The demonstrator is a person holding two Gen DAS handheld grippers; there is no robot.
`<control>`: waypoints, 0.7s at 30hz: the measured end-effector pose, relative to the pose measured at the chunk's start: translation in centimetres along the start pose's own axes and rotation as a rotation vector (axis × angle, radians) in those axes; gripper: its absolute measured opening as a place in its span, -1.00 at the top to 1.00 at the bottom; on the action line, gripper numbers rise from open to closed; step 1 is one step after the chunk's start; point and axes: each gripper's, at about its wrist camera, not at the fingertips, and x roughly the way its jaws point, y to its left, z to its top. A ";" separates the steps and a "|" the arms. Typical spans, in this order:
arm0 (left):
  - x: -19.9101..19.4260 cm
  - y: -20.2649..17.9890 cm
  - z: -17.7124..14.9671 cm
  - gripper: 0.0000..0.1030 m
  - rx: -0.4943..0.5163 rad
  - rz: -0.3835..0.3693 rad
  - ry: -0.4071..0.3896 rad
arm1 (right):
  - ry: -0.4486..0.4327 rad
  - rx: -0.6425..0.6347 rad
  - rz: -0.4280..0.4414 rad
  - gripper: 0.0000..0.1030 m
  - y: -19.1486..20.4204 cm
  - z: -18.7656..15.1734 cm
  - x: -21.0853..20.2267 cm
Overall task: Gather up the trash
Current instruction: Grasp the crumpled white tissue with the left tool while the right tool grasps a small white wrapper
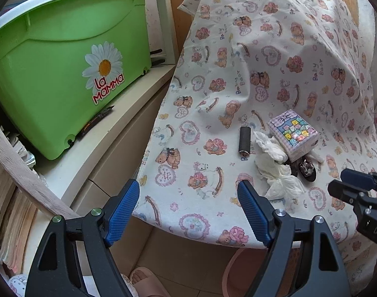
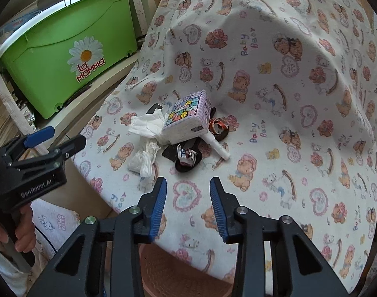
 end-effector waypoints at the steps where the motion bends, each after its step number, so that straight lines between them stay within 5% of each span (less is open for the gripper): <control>1: 0.2 -0.1 -0.1 -0.54 0.005 0.000 -0.001 | -0.009 -0.001 0.001 0.25 -0.1 0.1 0.4; 13: 0.8 0.5 -0.1 -0.56 -0.033 0.013 -0.034 | -0.023 -0.021 -0.029 0.29 1.0 1.6 4.1; 18: 0.9 0.6 -0.1 -0.58 -0.050 -0.008 -0.034 | -0.028 -0.038 -0.045 0.62 1.3 1.8 4.5; 21: 1.2 0.5 -0.3 -0.58 -0.056 -0.012 -0.019 | -0.010 -0.035 -0.026 0.65 1.4 1.7 4.8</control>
